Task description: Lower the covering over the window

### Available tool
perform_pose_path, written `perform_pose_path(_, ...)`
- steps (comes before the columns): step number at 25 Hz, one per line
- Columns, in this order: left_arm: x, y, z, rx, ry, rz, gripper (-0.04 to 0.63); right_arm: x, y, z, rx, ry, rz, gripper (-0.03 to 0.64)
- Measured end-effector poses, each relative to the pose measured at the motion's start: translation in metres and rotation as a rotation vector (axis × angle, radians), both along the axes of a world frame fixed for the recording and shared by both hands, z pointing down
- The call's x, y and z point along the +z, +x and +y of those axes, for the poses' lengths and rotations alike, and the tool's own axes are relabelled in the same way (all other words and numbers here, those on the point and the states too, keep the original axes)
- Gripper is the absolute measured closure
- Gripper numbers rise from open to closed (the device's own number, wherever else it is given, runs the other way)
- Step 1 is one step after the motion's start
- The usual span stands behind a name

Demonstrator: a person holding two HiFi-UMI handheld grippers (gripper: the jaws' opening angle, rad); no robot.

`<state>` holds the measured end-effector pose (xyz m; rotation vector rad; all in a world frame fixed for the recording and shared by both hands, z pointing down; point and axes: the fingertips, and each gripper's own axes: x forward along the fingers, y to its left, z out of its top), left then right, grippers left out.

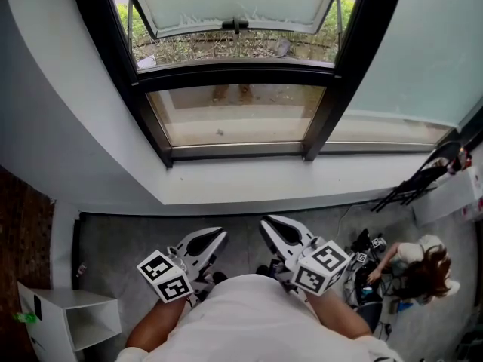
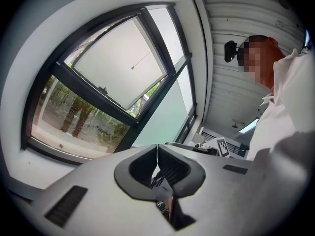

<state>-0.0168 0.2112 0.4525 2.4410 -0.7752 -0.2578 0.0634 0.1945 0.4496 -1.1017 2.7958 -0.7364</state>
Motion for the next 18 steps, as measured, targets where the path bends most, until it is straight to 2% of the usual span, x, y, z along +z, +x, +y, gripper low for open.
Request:
perform_pose_path(8,-0.002,-0.03,-0.011,-0.041,0.026,-0.021,0.58,0.002,-0.017,-0.007,0.03,-0.007,0.028,0.567)
perform_pose_path(11,-0.004,-0.043,-0.017,-0.043,0.041,-0.028,0.58,0.001,-0.025,-0.012,0.047,0.001,0.034,0.541)
perform_pose_path(18,-0.007,-0.072,-0.034,-0.021,0.075,-0.055,0.58,0.005,-0.048,-0.027,0.085,0.033,0.09,0.534)
